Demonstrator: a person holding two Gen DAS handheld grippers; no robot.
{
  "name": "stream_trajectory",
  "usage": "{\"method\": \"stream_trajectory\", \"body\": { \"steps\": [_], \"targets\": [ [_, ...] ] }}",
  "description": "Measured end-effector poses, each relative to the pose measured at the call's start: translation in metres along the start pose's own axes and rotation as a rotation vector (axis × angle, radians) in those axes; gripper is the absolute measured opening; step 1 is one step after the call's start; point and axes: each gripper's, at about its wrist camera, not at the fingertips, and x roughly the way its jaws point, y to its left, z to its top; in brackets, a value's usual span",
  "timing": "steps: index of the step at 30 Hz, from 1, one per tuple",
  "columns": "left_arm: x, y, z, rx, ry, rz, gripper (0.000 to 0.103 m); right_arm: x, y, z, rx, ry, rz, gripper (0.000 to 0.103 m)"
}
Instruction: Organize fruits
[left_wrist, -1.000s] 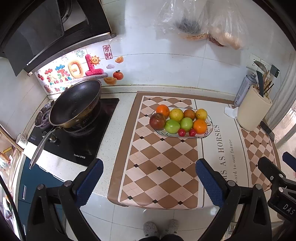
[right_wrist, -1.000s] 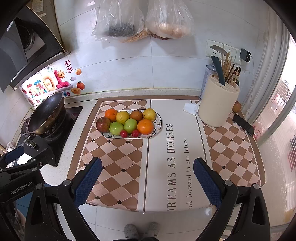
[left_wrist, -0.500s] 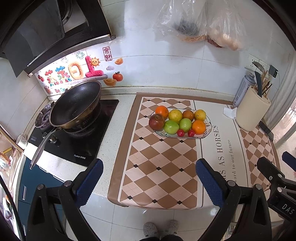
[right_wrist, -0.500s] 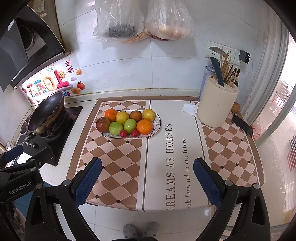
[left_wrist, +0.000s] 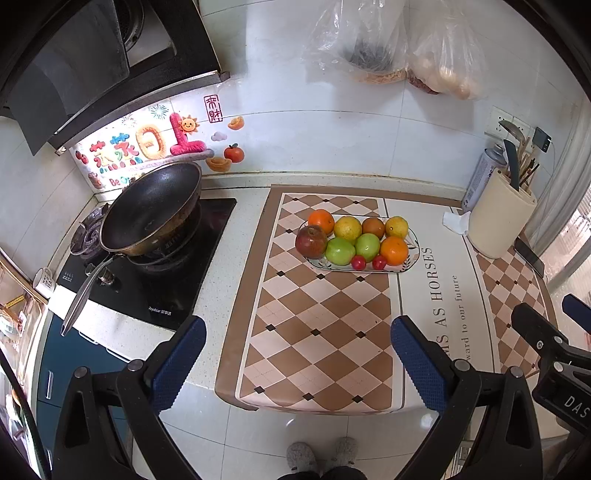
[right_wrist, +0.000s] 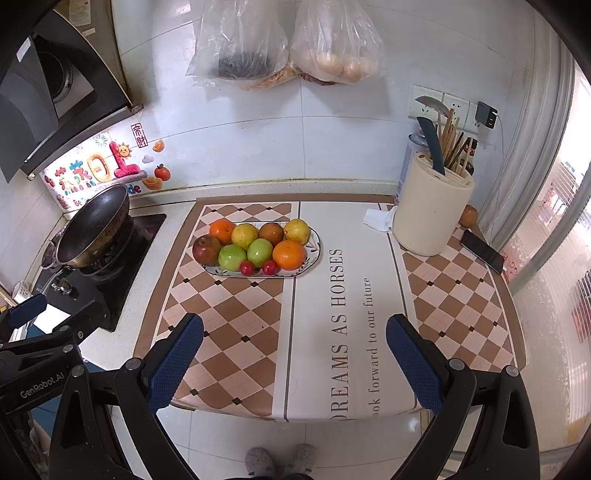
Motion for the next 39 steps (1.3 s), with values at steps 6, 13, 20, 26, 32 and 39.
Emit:
{"method": "stream_trajectory", "body": {
  "steps": [6,13,20,26,32,39],
  "targets": [
    [-0.004,-0.001,-0.002,0.001,-0.004,-0.002,0.102,0.000,-0.001,0.001,-0.002,0.000,0.001,0.101],
    [-0.007,-0.002,-0.002,0.003,-0.004,-0.005,0.102,-0.001,-0.001,0.000,-0.003,-0.002,0.000,0.101],
    [-0.011,-0.002,-0.002,0.004,-0.010,-0.012,0.102,-0.004,-0.001,0.000,-0.002,-0.004,-0.001,0.101],
    [-0.014,-0.002,-0.002,0.004,-0.016,-0.013,0.102,-0.005,0.000,0.000,-0.001,-0.005,0.000,0.101],
    [-0.014,-0.002,-0.003,0.001,-0.019,-0.013,0.102,-0.004,0.000,-0.001,-0.002,-0.005,0.000,0.101],
    [-0.016,-0.001,-0.002,-0.002,-0.021,-0.016,0.102,-0.015,0.004,0.000,-0.002,-0.010,-0.001,0.101]
  ]
}}
